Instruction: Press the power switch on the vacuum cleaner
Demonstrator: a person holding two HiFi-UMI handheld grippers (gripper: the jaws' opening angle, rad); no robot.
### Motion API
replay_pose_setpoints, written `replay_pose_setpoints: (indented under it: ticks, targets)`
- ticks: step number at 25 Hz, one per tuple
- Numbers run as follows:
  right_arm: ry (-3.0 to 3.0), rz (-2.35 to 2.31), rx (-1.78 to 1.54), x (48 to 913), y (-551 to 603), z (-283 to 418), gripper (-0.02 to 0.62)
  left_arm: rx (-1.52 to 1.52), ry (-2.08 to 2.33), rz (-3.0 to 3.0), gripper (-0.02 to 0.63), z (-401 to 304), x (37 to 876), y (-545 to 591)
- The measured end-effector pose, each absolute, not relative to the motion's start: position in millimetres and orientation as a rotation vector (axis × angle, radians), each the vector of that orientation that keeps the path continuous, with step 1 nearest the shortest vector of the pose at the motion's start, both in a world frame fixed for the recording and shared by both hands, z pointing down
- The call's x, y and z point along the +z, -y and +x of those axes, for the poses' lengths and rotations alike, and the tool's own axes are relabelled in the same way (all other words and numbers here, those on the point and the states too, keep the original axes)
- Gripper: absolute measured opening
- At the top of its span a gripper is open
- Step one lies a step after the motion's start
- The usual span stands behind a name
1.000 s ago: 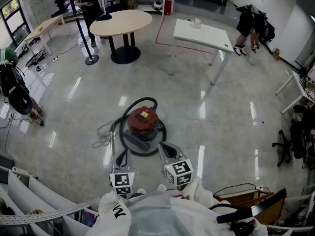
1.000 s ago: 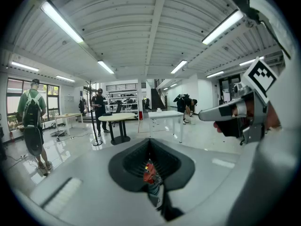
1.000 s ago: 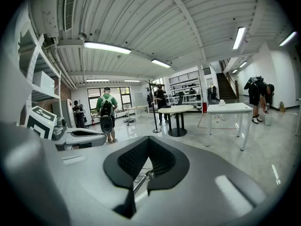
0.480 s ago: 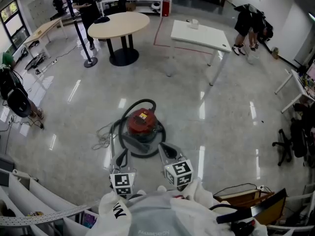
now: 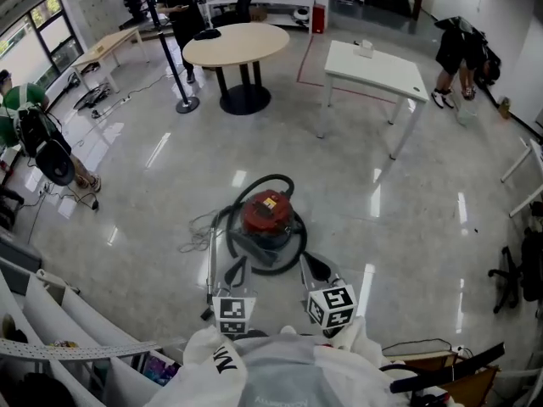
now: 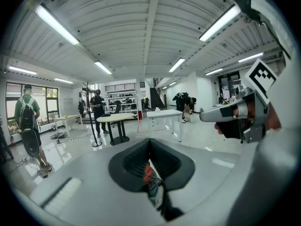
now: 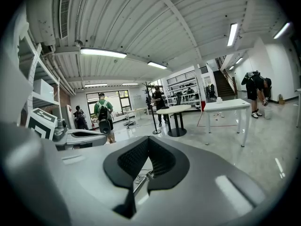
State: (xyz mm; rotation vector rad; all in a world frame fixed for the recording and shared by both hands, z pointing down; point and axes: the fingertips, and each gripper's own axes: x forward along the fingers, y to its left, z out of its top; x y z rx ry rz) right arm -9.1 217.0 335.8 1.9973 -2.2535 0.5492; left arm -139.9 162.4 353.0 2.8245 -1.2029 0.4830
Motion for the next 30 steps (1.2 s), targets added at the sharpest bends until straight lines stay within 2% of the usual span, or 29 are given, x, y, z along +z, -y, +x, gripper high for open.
replay_pose_setpoints:
  ticks: [12,30]
  targets:
    - [2.331,1.897,0.565,349,-202,-14,0.0,0.507,1.304,2.767,0.0,-148,358,-162]
    - [2.2,1.944,0.627,371,-154,4,0.0,0.508,1.188,2.769,0.0,-129,381,-97]
